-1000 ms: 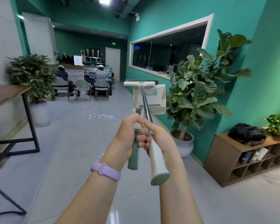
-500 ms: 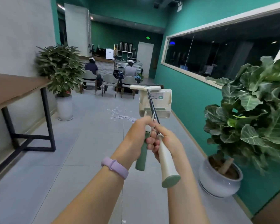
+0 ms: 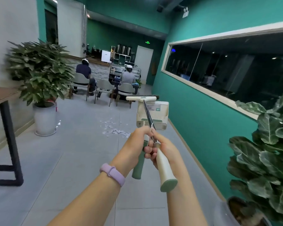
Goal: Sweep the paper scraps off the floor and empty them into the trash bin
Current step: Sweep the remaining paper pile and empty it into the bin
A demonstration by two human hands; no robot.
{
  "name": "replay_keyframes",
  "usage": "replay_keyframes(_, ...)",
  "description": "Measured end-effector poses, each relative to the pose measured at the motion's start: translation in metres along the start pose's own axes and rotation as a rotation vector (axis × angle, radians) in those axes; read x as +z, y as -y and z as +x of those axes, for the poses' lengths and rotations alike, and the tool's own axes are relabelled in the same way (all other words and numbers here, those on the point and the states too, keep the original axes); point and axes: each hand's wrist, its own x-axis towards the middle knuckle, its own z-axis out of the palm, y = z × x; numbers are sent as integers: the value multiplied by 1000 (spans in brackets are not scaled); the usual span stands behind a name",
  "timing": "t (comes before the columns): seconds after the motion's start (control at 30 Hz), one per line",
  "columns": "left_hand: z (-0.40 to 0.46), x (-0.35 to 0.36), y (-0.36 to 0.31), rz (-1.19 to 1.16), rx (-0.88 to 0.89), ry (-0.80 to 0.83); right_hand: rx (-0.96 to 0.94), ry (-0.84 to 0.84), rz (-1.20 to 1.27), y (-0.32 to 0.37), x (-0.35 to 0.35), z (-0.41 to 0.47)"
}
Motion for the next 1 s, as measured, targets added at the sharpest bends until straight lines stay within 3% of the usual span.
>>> replay_keyframes(0.6,531,-111,-113,-75,-66,-175,208,159,154,142,-9,553)
replay_keyframes(1.0,867,-208,-174,-54,-107,-156,207,49,91,213,-4,894)
